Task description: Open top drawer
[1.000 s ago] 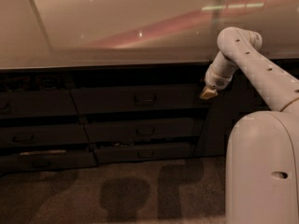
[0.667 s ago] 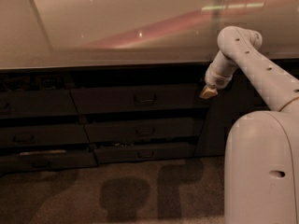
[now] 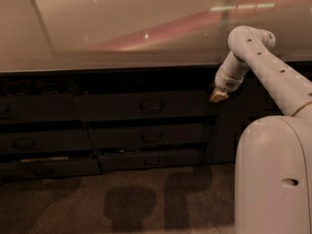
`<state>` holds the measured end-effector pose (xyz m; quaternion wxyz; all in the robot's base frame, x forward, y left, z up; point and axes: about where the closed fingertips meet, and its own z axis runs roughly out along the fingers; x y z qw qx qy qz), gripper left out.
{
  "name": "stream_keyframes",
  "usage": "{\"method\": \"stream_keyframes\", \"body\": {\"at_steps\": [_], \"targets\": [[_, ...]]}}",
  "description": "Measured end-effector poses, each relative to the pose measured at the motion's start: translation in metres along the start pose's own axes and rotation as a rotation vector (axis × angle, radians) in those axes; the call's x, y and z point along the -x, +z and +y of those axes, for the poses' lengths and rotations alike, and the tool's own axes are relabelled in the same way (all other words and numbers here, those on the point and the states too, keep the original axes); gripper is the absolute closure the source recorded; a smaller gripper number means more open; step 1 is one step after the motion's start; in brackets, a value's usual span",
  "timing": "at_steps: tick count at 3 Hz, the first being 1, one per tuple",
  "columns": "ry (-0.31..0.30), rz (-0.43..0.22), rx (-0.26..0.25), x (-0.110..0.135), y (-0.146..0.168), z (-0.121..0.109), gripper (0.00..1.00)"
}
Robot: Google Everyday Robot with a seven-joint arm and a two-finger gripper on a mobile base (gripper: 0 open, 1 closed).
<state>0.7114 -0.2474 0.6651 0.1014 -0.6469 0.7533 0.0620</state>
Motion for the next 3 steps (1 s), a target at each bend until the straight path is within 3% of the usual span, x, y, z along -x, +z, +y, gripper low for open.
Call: {"method": "stream_keyframes", "body": {"at_steps": [3], "targets": [[0.000, 0.000, 0.000, 0.0025, -0.0169, 0.0013, 1.00]]}}
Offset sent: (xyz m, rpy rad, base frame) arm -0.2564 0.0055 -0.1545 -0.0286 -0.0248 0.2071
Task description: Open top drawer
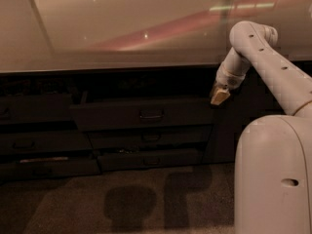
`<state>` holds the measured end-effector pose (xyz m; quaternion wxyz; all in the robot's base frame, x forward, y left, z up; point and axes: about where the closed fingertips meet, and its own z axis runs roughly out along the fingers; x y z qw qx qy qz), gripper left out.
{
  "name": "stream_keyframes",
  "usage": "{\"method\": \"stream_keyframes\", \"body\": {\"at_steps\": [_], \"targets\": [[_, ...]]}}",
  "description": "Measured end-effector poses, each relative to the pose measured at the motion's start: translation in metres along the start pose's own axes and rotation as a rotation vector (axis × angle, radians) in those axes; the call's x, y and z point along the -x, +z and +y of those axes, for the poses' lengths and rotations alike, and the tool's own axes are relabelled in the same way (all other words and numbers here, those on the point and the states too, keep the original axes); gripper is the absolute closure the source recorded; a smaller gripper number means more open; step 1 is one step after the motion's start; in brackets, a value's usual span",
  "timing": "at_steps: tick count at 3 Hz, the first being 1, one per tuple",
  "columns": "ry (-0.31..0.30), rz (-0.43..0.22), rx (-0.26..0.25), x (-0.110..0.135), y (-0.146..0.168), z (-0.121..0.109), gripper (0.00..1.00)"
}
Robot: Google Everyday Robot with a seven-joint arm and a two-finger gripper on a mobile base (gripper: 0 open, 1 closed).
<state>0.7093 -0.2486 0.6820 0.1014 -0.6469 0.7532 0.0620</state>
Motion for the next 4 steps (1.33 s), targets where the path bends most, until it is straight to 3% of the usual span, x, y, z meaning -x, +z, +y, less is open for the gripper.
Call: {"method": "stream_keyframes", "body": {"at_steps": [4], "targets": [[-0.023, -0.006, 0.009, -0.0037, 0.0006, 0.0142, 1.00]]}}
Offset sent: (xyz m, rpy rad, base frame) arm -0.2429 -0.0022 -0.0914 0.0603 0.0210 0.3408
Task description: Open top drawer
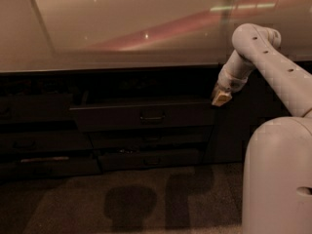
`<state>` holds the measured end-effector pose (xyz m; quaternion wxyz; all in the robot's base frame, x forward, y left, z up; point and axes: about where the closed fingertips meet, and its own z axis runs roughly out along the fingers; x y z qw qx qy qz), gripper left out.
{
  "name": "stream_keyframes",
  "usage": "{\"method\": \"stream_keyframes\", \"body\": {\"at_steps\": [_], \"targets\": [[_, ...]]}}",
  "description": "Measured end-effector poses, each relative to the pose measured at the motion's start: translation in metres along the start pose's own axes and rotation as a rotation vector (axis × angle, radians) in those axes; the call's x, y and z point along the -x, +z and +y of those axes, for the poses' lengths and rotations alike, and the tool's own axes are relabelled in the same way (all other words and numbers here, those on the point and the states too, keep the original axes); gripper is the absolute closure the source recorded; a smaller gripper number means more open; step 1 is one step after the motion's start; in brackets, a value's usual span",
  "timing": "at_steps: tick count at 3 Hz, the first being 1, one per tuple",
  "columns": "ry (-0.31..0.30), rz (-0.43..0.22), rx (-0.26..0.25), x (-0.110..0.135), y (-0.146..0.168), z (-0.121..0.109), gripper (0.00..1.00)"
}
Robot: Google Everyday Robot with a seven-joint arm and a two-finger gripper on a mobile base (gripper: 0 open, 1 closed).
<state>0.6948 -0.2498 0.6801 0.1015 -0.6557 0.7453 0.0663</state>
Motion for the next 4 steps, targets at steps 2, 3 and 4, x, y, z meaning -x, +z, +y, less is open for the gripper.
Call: {"method": "stream_keyframes", "body": {"at_steps": [2, 3, 4], "targets": [[-0.038, 0.008, -0.050, -0.011, -0.019, 0.003, 1.00], [-0.044, 0.007, -0.045, -0.013, -0.018, 0.010, 1.00], [-0.062, 0.001, -0.029, -0.020, -0.006, 0.033, 1.00]]}}
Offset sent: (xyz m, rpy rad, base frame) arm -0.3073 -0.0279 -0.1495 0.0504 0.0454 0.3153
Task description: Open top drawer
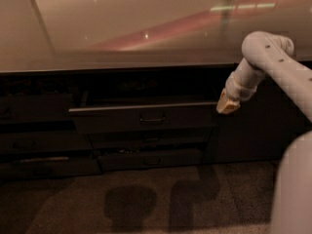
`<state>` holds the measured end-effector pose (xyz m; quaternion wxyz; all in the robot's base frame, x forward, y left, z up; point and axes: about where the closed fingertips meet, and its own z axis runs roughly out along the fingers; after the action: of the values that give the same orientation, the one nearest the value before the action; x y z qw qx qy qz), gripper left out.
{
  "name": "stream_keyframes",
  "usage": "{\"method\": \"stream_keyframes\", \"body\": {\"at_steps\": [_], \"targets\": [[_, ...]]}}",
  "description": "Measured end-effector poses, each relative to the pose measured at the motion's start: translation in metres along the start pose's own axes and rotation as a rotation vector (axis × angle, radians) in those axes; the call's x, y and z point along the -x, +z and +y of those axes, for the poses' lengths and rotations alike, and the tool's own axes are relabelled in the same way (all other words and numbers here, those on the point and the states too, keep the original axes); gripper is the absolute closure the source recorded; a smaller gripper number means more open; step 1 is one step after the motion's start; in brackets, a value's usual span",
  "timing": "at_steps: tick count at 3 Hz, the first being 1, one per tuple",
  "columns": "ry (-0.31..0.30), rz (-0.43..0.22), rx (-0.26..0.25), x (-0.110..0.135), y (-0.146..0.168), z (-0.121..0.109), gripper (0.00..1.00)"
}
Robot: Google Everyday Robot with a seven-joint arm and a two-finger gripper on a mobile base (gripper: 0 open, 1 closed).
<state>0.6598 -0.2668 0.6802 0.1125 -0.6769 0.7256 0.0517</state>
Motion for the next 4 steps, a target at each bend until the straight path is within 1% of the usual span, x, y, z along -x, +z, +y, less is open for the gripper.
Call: {"method": "stream_keyframes", "body": {"at_steps": [1, 2, 3, 4], "targets": [[-0.033, -0.010, 0.034, -0.013, 0.022, 0.049, 1.00], [-0.034, -0.005, 0.104, -0.017, 0.047, 0.077, 1.00], [-0.014, -0.019, 0.072, -0.015, 0.030, 0.057, 1.00], [-0.004, -0.052, 0.008, -0.011, -0.002, 0.034, 1.00]]}}
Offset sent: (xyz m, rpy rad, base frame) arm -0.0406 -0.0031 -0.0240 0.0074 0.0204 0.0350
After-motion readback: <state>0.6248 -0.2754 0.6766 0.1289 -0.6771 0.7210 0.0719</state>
